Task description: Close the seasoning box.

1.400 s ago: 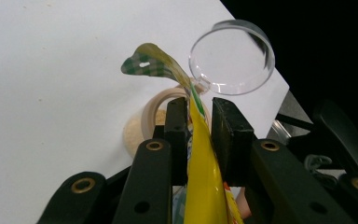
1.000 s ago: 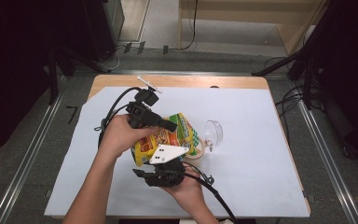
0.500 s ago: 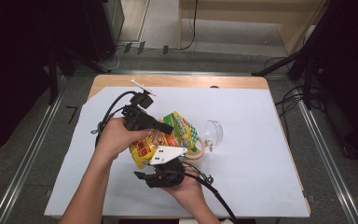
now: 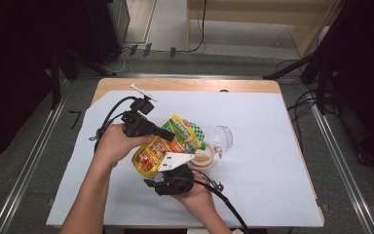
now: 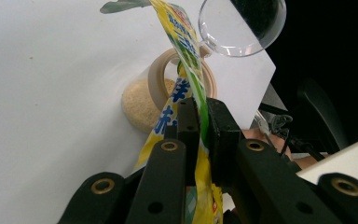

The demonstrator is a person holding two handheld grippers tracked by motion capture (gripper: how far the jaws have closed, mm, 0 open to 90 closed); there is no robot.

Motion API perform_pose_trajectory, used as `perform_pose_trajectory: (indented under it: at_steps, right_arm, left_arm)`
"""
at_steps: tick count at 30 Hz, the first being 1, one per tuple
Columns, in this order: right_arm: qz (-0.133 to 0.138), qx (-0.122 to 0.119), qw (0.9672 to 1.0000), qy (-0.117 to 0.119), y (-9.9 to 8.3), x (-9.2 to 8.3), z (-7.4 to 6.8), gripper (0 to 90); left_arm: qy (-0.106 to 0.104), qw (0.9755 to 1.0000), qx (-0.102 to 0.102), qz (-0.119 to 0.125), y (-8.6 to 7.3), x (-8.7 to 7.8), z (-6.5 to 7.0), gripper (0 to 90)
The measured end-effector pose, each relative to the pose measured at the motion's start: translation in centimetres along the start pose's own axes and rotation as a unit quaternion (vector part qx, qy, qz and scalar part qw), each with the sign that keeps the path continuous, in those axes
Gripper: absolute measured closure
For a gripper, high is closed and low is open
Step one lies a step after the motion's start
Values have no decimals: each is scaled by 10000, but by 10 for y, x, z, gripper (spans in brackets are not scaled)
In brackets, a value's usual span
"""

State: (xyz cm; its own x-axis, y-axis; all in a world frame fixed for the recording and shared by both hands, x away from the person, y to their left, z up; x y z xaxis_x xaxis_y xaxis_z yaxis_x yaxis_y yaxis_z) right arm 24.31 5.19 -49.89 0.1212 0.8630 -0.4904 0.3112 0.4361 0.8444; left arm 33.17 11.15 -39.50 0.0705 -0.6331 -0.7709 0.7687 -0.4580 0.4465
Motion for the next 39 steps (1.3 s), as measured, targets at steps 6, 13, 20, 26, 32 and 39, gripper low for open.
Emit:
perform_pose_trajectory:
  at_steps: [6,13,20,26,32,39]
  right_arm:
    - [-50,-24,10000,-25,-2,3,1,523]
    - [-102,-39,9999,-74,-3,5,2,530]
    - [-119,-105,9998,-86,-3,6,1,537]
    - [-121,-147,9998,-31,-4,8,-1,525]
    - [-30,-146,9999,11,-3,8,-2,497]
    - [152,-12,9998,136,-2,5,-1,487]
  left_arm:
    - [-73,10000,26,-12,-2,-2,-4,860]
    - [-149,9999,21,-17,-1,5,-5,841]
    - [-310,9995,70,27,0,12,-5,848]
    - [-335,9992,223,8,-3,7,-7,875]
    - [-379,9988,298,12,-5,2,-8,880]
    - [-521,9980,362,61,-7,-6,-8,881]
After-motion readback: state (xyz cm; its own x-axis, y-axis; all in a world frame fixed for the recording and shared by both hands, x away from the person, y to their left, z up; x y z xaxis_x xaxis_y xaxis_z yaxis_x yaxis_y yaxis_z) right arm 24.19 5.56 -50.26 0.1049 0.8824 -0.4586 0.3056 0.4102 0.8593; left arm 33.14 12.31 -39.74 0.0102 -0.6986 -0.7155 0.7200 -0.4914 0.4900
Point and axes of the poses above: each handheld gripper's, and its own axes: x roughly forward along the jaws, y roughly out of its top, z roughly to its right, the point moved 6 cm from there along x, roughly forward along the jaws, and after that the axes turned 8 degrees about y, right-handed, at the moved point
